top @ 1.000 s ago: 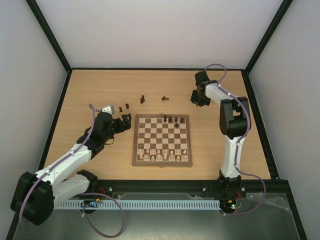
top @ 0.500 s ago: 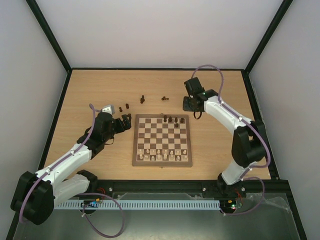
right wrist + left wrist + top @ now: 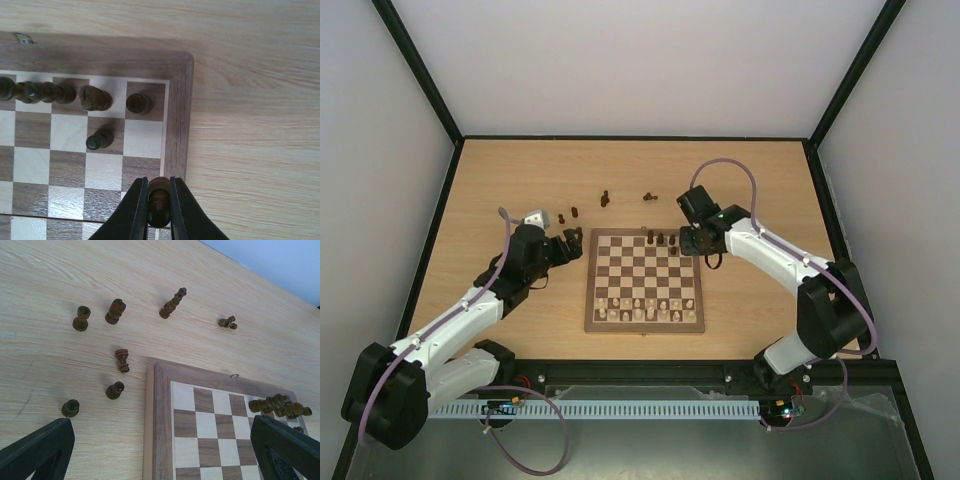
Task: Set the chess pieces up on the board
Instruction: Place the chess piece on the chessboard, then pick up the chess piece at the center of the board.
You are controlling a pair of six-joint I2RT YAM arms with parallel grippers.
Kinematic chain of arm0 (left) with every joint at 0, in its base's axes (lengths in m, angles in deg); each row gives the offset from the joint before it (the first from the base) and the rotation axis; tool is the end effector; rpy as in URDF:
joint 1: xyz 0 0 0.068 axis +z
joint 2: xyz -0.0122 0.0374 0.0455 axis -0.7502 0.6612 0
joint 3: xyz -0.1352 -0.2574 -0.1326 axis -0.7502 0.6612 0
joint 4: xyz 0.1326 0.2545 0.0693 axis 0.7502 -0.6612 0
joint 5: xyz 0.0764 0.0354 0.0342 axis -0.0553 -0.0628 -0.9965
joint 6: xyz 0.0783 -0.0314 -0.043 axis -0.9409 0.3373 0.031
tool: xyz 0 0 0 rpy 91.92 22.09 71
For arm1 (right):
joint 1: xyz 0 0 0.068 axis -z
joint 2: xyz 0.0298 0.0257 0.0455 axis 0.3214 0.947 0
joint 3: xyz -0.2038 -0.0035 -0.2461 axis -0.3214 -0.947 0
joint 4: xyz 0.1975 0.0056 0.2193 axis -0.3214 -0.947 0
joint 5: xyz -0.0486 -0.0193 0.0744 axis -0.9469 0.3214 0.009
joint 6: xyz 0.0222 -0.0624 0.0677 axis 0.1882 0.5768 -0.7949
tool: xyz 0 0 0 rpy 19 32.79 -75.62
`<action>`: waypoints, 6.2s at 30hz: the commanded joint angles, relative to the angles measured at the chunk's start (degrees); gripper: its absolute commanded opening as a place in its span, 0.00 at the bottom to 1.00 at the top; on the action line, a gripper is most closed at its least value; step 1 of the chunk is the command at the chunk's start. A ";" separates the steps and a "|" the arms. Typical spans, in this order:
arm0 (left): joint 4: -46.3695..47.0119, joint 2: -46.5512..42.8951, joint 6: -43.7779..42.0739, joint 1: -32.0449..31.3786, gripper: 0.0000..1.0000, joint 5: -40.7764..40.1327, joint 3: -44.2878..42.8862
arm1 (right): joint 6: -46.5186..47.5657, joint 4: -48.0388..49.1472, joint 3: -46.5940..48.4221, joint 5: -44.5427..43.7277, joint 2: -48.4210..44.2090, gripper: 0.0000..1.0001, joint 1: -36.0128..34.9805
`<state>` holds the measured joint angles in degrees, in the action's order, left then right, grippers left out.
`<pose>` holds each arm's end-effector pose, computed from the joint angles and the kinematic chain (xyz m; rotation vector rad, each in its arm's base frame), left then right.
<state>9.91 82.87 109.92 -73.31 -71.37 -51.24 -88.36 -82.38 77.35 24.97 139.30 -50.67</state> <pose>0.2468 -0.1084 0.2191 -0.2690 2.0736 -0.6201 0.3292 0.1834 0.2359 -0.0429 2.5015 0.1464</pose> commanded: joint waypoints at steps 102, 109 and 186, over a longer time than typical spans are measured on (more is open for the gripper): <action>-0.83 -1.97 0.03 0.36 1.00 -1.21 0.54 | 6.16 -8.70 64.48 7.19 53.98 0.39 3.44; -0.74 -1.77 -0.06 0.44 1.00 -1.28 0.47 | 6.24 -7.64 64.76 8.17 55.25 0.39 4.27; 31.66 -10.99 -2.59 -7.59 0.99 9.50 11.51 | -25.22 32.78 21.76 58.71 16.65 0.08 -1.29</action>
<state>35.35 70.85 110.36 -79.30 -59.28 -40.18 -111.36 -52.97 101.52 80.25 160.68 -51.54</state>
